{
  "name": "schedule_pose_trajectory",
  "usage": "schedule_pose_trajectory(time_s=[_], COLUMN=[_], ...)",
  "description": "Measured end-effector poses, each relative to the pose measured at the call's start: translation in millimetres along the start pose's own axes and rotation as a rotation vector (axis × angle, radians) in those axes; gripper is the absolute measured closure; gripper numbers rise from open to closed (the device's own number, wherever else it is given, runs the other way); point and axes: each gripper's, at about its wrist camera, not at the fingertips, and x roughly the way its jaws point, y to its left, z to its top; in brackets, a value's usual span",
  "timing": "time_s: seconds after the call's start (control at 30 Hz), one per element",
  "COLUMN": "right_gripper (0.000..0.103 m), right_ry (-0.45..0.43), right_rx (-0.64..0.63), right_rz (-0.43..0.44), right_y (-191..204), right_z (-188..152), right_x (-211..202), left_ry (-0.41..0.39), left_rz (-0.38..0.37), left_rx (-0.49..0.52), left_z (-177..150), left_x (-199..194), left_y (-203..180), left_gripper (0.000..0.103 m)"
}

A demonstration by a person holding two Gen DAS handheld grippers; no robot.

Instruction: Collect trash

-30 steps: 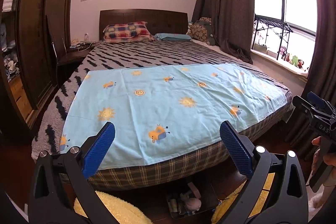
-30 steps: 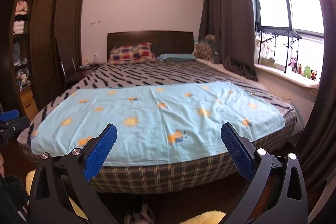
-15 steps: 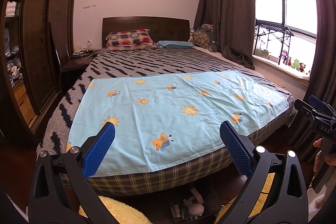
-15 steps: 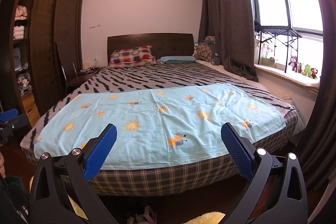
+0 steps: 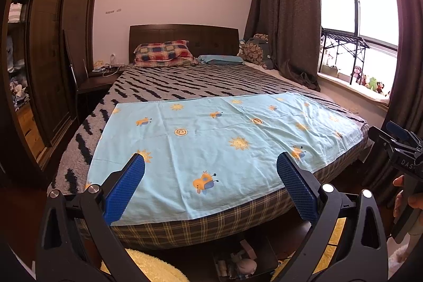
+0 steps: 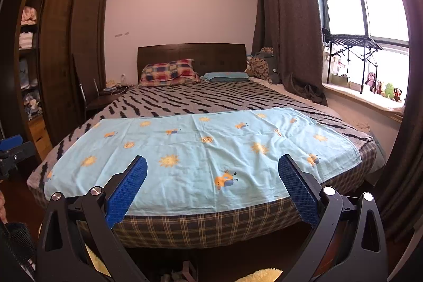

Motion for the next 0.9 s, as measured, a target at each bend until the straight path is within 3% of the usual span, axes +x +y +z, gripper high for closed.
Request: schedule_pose_trajectory(time_s=[0.9], right_gripper=[0.003], right_ry=[0.008], right_rx=[0.015], right_rz=[0.001], right_y=[-1.1], right_z=[-1.7], right_x=[0.3], left_ry=[-0.003], left_rz=[-0.011], left_rx=[0.005], left_z=[4.9], left_x=[-2.1], left_y=[-4.6], left_gripper=[0.008])
